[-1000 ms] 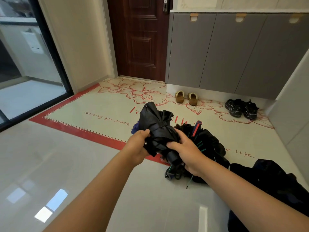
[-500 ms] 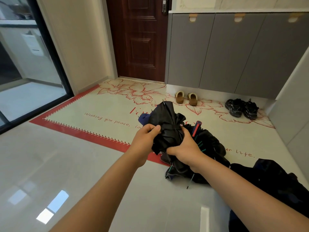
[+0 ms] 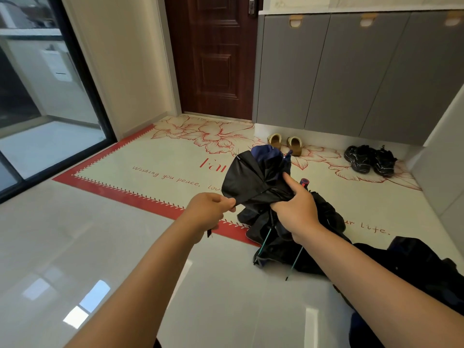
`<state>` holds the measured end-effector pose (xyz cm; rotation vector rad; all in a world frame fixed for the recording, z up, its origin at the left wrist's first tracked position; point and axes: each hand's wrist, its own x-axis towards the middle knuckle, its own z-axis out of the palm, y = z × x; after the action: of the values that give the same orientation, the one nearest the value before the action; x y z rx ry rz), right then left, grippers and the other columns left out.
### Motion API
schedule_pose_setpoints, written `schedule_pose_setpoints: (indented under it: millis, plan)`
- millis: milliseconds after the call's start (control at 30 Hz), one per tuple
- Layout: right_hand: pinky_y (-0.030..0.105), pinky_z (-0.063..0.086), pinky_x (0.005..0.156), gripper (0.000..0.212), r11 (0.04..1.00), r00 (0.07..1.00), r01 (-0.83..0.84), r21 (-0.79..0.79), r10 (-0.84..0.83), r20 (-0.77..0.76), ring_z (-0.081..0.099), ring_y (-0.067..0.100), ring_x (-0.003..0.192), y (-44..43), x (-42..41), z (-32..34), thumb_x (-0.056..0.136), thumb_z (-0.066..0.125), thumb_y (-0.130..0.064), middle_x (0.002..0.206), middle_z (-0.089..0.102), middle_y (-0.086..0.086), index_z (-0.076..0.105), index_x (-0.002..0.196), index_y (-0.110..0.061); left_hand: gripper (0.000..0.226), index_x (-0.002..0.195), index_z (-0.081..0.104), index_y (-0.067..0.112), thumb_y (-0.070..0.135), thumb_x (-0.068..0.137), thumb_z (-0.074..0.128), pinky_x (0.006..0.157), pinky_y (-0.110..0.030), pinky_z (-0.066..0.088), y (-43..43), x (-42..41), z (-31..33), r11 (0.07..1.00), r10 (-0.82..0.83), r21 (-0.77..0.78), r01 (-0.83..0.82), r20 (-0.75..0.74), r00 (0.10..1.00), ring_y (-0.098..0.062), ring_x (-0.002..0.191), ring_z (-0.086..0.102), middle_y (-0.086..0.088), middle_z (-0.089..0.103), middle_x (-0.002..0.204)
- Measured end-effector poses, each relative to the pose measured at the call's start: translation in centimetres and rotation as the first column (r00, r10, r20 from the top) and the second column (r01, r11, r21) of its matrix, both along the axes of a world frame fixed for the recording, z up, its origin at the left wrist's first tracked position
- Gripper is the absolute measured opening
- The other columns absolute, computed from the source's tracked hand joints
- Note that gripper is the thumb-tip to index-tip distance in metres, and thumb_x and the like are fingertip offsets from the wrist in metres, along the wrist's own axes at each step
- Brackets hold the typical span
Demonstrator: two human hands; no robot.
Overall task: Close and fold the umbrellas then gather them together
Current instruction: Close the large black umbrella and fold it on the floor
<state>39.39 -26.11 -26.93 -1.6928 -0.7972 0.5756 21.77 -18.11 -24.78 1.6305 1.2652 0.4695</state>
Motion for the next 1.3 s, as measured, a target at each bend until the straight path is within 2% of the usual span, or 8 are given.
schedule_pose_setpoints:
  millis: [200,400,600,767,867,967,1100,1300]
  plan:
    - [0.031,0.057,0.092,0.080,0.990,0.973,-0.113,0.083,0.128,-0.191,0.064,0.013,0.111,-0.4,-1.6,-0.1,0.083,0.067,0.008,0.130,0.063,-0.004,0.046,0.148,-0.033,0.022,0.105,0.060,0.010,0.027,0.104,0.047,0.094,-0.049,0.054,-0.6,1.3,-1.8,0.944,0.075,-0.330,-0.001,0.212,0.974,-0.028,0.103,0.068,-0.008,0.066,0.111]
    - [0.046,0.063,0.070,0.054,0.942,0.862,-0.335,0.031,0.320,-0.393,0.074,0.032,0.086,-1.3,-2.2,0.0,0.088,0.068,0.004,0.112,0.070,0.010,0.058,0.124,-0.035,0.028,0.123,0.056,0.004,0.019,0.107,0.039,0.095,-0.051,0.053,-0.4,2.0,-2.6,0.912,0.200,-0.405,0.066,0.578,0.791,-0.035,0.113,0.064,-0.018,0.065,0.124]
    - [0.054,0.059,0.090,0.056,0.868,0.879,-0.460,-0.189,0.415,-0.235,0.073,0.025,0.102,-1.2,0.0,1.0,0.082,0.079,-0.017,0.115,0.074,0.000,0.059,0.131,-0.033,0.021,0.103,0.058,0.004,0.017,0.106,0.042,0.074,-0.040,0.059,-1.4,2.9,-2.5,0.919,0.261,-0.394,-0.013,0.583,0.769,-0.031,0.097,0.069,-0.017,0.068,0.107]
    - [0.055,0.057,0.092,0.054,0.768,0.829,-0.553,-0.322,0.468,-0.308,0.073,0.026,0.103,-1.5,1.1,2.1,0.072,0.082,-0.052,0.110,0.076,0.000,0.065,0.120,-0.033,0.018,0.094,0.056,0.005,0.021,0.101,0.051,0.088,-0.049,0.058,-1.8,4.0,-2.7,0.966,0.192,-0.248,-0.078,0.480,0.856,-0.032,0.092,0.067,-0.018,0.067,0.096]
    - [0.038,0.061,0.084,0.061,0.849,0.897,-0.439,-0.293,0.398,-0.191,0.072,0.017,0.098,-1.5,0.2,1.2,0.068,0.092,-0.026,0.108,0.074,-0.003,0.059,0.118,-0.028,0.020,0.086,0.059,0.008,0.021,0.100,0.054,0.077,-0.040,0.059,-2.1,4.5,-2.6,0.972,0.166,-0.226,-0.064,0.473,0.865,-0.026,0.085,0.067,-0.013,0.069,0.089]
    - [0.020,0.052,0.071,0.079,0.919,0.951,-0.284,-0.274,0.307,0.043,0.062,0.009,0.096,-1.4,-0.7,0.8,0.059,0.095,-0.026,0.107,0.061,-0.013,0.045,0.120,-0.027,0.020,0.086,0.062,0.009,0.022,0.099,0.056,0.082,-0.042,0.059,-1.9,4.5,-2.4,0.974,0.157,-0.220,-0.059,0.459,0.874,-0.023,0.085,0.066,-0.010,0.070,0.087]
    - [0.026,0.046,0.070,0.075,0.945,0.910,-0.166,-0.283,0.257,0.327,0.059,0.015,0.091,-1.1,-0.8,0.4,0.064,0.090,-0.036,0.104,0.059,-0.008,0.043,0.122,-0.024,0.020,0.101,0.069,0.008,0.023,0.100,0.056,0.096,-0.047,0.055,-1.7,4.0,-2.2,0.975,0.108,-0.222,0.000,0.476,0.873,-0.024,0.104,0.069,-0.008,0.075,0.104]
    - [0.035,0.054,0.072,0.046,0.965,0.897,-0.057,-0.258,0.163,0.411,0.061,0.020,0.085,-0.9,0.1,-0.1,0.073,0.080,-0.040,0.094,0.062,-0.004,0.054,0.107,-0.020,0.019,0.091,0.068,0.013,0.031,0.095,0.063,0.089,-0.048,0.059,-0.5,2.8,-1.4,0.999,0.040,-0.044,-0.028,0.319,0.947,-0.021,0.099,0.070,-0.007,0.072,0.103]
